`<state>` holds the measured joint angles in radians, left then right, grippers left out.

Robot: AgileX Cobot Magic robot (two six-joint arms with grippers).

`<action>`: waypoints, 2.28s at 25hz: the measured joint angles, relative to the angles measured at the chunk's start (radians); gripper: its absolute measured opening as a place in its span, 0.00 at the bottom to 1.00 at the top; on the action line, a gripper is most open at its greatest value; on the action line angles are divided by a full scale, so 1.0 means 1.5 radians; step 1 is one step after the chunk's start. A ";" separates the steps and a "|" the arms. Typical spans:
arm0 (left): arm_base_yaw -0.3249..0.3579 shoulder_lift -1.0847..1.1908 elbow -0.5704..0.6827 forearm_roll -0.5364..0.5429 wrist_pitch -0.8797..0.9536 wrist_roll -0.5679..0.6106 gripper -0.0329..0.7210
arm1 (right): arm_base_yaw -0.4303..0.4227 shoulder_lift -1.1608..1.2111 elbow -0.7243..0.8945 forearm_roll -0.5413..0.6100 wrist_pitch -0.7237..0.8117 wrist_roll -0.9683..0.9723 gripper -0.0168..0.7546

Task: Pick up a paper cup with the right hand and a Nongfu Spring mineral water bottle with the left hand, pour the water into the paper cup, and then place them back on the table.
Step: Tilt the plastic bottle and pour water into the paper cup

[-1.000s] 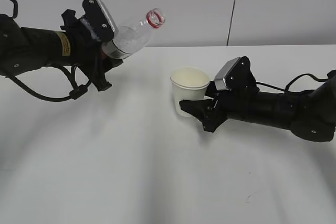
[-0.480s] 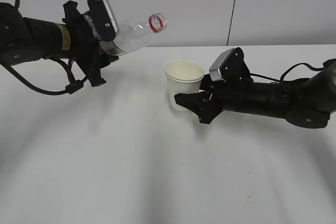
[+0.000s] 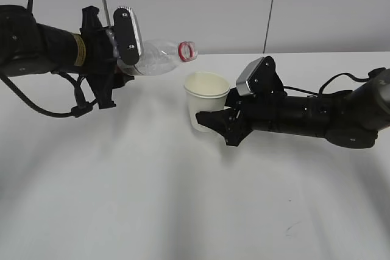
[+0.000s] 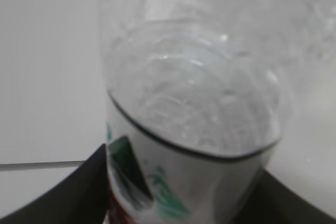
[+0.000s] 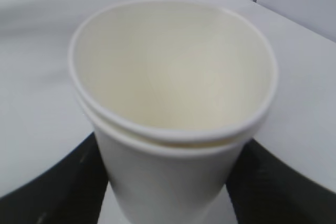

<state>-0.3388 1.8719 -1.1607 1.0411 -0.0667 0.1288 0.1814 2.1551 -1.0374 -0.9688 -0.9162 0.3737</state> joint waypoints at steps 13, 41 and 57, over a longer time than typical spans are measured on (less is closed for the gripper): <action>0.000 0.000 -0.041 0.065 0.044 0.001 0.58 | 0.001 0.000 0.000 -0.033 0.003 0.022 0.65; -0.026 0.000 -0.043 0.197 0.081 0.003 0.58 | 0.001 0.000 -0.022 -0.095 0.026 0.045 0.65; -0.026 0.000 -0.043 0.259 0.101 0.005 0.57 | 0.001 0.000 -0.022 -0.136 0.019 0.055 0.65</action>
<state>-0.3771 1.8719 -1.2255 1.4289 0.0853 0.1359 0.1836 2.1551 -1.0709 -1.1721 -0.8873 0.4561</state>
